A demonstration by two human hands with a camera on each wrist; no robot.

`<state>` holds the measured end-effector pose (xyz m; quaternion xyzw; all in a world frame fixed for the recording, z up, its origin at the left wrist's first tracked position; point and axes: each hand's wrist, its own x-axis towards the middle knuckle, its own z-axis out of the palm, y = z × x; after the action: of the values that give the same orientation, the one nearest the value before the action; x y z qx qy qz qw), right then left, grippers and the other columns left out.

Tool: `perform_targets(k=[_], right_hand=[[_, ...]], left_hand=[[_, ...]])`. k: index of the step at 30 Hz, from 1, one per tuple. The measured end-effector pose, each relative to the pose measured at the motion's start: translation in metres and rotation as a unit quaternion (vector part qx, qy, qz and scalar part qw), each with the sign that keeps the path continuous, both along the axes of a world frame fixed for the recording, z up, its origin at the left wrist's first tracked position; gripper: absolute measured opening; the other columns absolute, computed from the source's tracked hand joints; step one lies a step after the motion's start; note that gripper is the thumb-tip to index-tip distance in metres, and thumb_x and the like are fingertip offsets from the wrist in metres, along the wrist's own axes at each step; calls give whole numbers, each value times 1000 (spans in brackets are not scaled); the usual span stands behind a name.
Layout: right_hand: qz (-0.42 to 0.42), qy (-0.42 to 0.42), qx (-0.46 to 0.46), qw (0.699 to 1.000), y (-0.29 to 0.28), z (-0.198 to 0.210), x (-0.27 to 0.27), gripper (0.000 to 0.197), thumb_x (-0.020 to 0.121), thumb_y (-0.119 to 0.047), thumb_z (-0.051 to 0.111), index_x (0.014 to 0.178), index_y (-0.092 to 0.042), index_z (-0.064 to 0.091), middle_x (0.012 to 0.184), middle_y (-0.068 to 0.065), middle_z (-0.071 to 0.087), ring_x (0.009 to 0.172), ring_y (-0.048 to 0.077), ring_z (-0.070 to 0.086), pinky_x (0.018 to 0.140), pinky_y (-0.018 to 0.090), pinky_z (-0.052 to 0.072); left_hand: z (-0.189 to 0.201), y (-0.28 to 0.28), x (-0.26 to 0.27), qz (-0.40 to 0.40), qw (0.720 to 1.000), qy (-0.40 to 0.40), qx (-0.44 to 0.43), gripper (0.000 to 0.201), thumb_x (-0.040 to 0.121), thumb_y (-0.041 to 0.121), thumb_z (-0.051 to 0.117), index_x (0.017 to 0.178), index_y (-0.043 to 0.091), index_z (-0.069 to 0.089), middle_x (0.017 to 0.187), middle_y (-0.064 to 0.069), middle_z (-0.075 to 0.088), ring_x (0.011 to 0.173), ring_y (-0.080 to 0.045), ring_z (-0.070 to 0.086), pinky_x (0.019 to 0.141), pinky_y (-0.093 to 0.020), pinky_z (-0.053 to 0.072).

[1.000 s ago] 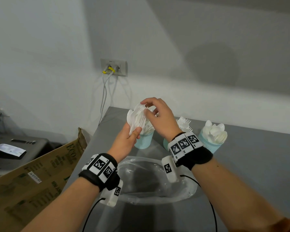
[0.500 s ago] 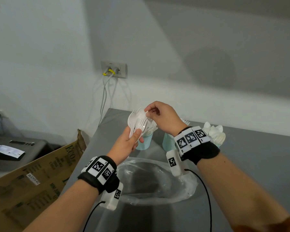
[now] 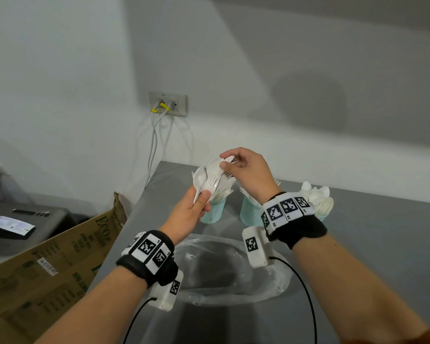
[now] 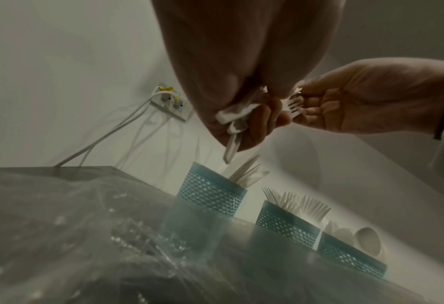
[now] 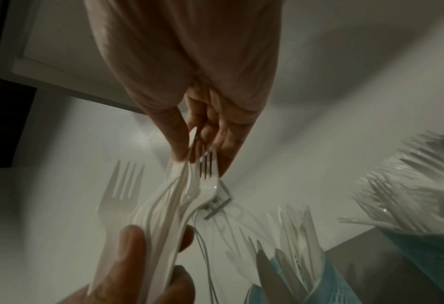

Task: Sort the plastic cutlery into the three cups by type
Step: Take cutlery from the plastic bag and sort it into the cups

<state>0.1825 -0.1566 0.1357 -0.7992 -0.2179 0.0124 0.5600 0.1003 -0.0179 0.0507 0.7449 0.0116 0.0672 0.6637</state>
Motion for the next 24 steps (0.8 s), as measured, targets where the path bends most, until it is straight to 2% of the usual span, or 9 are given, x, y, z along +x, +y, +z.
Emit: perform_targets(k=[4,7,9,13,17,21,24], right_hand=[[-3,4,-29,1000,0,0,3,13,84,-13,69,87,-25,66,82,5,62,75,20,62,83,37,53],[7,33,-33,999,-2,1,7,17,86,-14,66,83,-30,61,91,10,65,85,28,65,87,43,54],[0,42,-23,999,-3,3,10,18,89,-14,62,84,-31,59,95,13,65,84,26,65,85,45,56],[-41,61,62,995,-5,8,15,15,95,-10,51,97,-25,51,111,13,53,65,18,63,67,37,58],[-104,-7,148,983,-5,16,20,21,94,-5,50,107,-21,48,109,20,53,66,13,60,61,28,57],[-172,-98,220,955,-13,40,23,18,95,-7,48,102,-24,48,94,-4,43,68,16,56,59,28,58],[-199,-168,181,948,-12,37,24,15,95,-12,50,100,-26,49,92,-13,46,67,21,56,62,30,58]], left_hand=[[-2,-1,-2,0,1000,-1,-3,30,99,37,38,126,26,45,74,3,50,53,3,44,54,-14,38],[-4,0,-1,5,1000,-2,11,22,100,36,37,120,31,46,74,4,51,54,2,44,55,-15,38],[-6,1,0,13,1000,2,17,23,100,35,37,120,28,45,76,4,51,55,2,45,57,-16,39],[-6,0,1,22,1000,4,22,23,101,34,36,116,21,47,75,4,48,57,1,44,58,-16,38],[-6,3,4,30,999,-4,40,20,101,33,35,108,18,47,75,4,45,63,-5,41,62,-17,37],[-8,13,2,70,996,-9,52,25,102,31,35,124,21,42,77,10,45,65,-3,43,67,-21,39],[-13,21,2,104,994,1,43,28,102,31,35,128,23,39,81,11,45,69,-5,42,73,-28,39]])
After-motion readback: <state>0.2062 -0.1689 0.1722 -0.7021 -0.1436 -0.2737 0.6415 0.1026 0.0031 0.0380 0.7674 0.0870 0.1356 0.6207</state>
